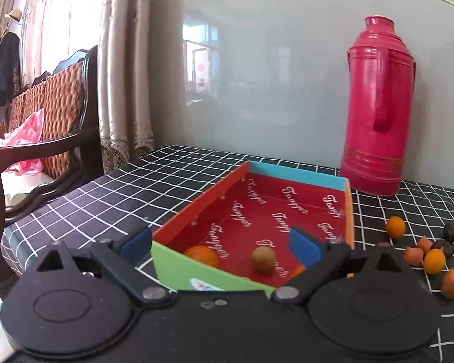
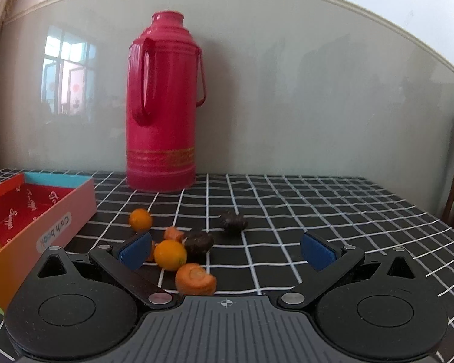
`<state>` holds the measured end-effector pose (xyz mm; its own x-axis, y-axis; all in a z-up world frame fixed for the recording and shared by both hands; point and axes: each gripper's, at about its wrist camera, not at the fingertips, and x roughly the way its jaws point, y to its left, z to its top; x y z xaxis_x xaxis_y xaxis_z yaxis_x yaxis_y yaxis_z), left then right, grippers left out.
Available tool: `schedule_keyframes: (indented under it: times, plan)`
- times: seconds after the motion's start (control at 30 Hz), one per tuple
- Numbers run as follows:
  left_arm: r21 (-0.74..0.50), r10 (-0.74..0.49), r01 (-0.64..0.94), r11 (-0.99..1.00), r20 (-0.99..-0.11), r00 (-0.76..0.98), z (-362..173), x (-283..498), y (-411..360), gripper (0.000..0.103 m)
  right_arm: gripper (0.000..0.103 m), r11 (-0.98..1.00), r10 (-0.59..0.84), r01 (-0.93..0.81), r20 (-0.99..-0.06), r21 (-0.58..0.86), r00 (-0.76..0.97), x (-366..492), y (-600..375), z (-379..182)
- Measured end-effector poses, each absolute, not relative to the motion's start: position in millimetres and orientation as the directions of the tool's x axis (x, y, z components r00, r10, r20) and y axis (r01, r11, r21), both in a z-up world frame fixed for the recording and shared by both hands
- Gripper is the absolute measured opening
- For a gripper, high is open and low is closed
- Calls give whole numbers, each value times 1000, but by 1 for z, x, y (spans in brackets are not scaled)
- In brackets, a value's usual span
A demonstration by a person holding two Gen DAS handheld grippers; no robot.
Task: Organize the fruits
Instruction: 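Grasp the orange chunk with the right gripper, then carry the orange chunk into the box and open the right gripper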
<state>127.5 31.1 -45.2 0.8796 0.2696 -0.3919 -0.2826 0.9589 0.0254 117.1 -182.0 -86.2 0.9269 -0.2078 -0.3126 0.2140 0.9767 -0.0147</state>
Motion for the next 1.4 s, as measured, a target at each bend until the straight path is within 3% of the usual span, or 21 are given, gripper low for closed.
schedule_keyframes:
  times: [0.5, 0.53, 0.63, 0.83, 0.93, 1.1, 1.4]
  plan:
    - [-5, 321, -351, 936, -393, 862, -43, 108, 73, 93, 103, 987, -154, 160, -394, -18, 906, 139, -172, -95]
    - [-6, 324, -355, 935, -393, 860, -43, 107, 75, 93, 99, 987, -150, 158, -403, -15, 903, 141, -173, -95]
    - [-19, 330, -366, 930, -391, 859, -41, 104, 81, 93, 48, 992, -95, 123, -469, 29, 878, 150, -177, -98]
    - [-33, 337, -380, 925, -391, 856, -39, 100, 89, 93, 48, 987, -85, 146, -548, 70, 832, 160, -186, -103]
    - [-37, 341, -385, 922, -395, 853, -39, 100, 92, 94, 36, 988, -103, 149, -542, 42, 834, 158, -181, -103]
    - [-61, 357, -414, 908, -403, 843, -39, 98, 103, 94, 36, 992, -80, 117, -492, 45, 867, 151, -169, -95]
    - [-84, 392, -467, 880, -427, 815, -41, 90, 129, 94, 36, 982, 174, -142, -309, 122, 935, 126, -126, -65]
